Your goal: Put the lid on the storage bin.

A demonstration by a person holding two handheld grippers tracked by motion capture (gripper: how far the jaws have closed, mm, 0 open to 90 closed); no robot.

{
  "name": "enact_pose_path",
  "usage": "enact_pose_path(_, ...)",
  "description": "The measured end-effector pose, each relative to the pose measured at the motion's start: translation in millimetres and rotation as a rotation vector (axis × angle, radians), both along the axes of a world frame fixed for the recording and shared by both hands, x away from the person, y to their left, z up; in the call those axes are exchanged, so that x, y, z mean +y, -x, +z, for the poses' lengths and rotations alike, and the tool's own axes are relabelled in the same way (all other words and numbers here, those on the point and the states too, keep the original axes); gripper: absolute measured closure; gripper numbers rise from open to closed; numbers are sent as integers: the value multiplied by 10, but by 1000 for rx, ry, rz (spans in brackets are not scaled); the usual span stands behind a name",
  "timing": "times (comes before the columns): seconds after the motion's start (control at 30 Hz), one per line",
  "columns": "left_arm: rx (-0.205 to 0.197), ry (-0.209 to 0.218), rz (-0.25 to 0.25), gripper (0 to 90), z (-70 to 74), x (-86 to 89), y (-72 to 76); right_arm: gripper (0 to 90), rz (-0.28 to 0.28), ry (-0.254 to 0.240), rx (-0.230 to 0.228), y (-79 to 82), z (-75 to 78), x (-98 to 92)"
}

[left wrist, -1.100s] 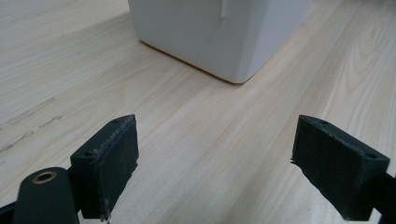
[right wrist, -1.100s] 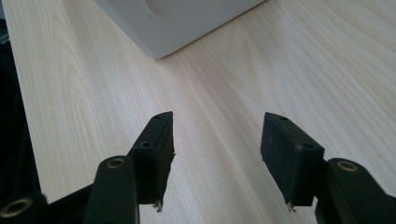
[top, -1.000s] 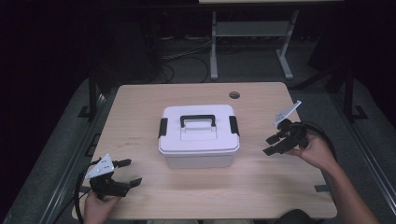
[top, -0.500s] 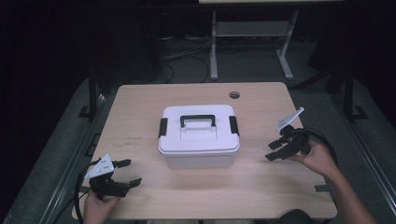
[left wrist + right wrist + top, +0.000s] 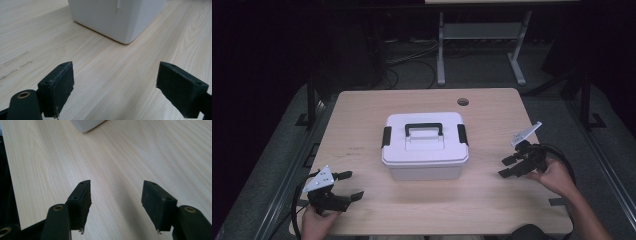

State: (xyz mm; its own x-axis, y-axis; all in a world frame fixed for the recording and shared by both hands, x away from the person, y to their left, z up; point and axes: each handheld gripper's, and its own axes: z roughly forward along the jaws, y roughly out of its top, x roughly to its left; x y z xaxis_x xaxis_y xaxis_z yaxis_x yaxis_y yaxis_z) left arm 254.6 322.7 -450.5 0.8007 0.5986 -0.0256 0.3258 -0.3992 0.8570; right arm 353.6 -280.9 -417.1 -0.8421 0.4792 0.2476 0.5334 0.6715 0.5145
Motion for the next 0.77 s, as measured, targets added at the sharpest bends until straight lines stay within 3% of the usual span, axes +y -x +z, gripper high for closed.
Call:
enact_pose_path(0.33,0,-2,-3,138,1,-4,0,399,-24,-8,11,87,-78,-118)
enact_pose_path(0.77,1,-2,-7,138,5,-29,-2,380,-54,-36,-12,253,-84,-249)
